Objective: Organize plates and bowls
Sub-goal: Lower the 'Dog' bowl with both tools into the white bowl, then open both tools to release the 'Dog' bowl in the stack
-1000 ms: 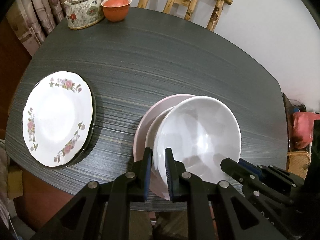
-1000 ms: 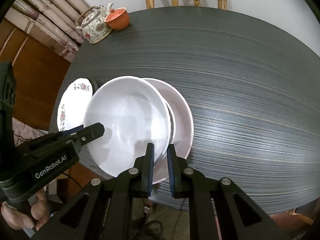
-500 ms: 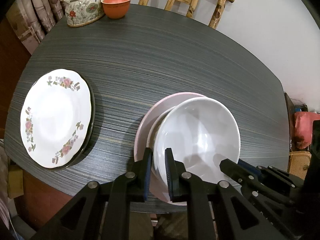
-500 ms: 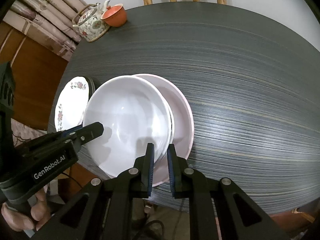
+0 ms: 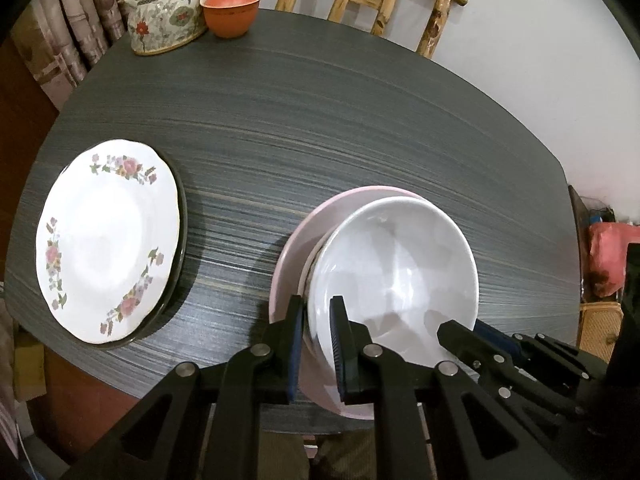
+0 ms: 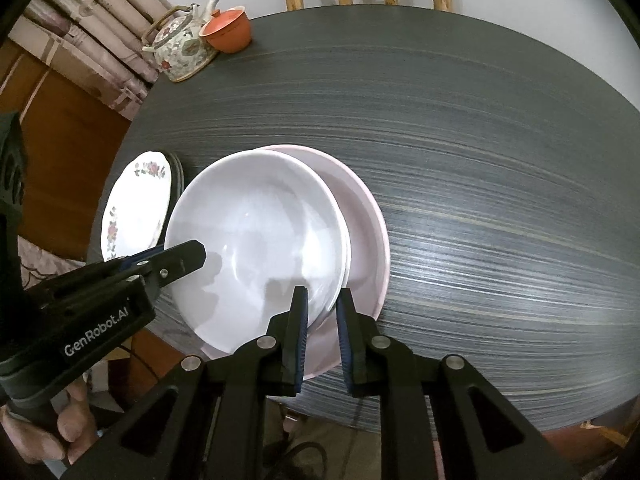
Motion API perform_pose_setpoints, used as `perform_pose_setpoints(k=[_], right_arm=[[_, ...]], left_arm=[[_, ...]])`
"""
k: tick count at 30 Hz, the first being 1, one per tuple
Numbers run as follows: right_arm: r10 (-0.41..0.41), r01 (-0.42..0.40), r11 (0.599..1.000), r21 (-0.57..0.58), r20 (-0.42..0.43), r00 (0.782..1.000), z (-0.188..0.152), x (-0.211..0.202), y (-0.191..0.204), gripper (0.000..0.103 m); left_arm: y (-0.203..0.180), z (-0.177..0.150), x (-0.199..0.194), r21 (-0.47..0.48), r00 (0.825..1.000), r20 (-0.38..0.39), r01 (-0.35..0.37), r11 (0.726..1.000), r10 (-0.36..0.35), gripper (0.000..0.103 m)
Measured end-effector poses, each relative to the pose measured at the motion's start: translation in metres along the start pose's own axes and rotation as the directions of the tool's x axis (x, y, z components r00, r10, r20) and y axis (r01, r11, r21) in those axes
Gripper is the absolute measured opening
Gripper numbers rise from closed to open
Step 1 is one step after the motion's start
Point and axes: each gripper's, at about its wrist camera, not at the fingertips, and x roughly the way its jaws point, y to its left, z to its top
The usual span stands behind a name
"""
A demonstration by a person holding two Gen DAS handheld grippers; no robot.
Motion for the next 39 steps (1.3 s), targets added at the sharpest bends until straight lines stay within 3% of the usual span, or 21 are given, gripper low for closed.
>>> perform_pose_setpoints(k=[19, 23, 39], right_arm=[[-0.006, 0.006, 1.0, -0.002, 0.065, 0.998, -0.005, -0.008, 0.006, 0.028], [0.006, -0.006, 1.0, -0.005, 0.105, 0.994, -0.005, -0.018, 0.007, 0.04], [0.046, -0.059, 0.997, 0.058, 0.204, 0.978, -0.016, -0.053, -0.01, 0.041]], left_arm=[[0.001, -0.005, -0.017, 0.018, 0.993, 0.115, 0.038, 0.999, -0.04, 0.014], [0.002, -0.007, -0.028, 0.037, 0.988, 0.147, 0.04, 0.999, -0.045, 0.021], [0.026, -0.017, -0.049, -0.012, 0.973, 0.225, 0.046, 0.999, -0.043, 0.034]])
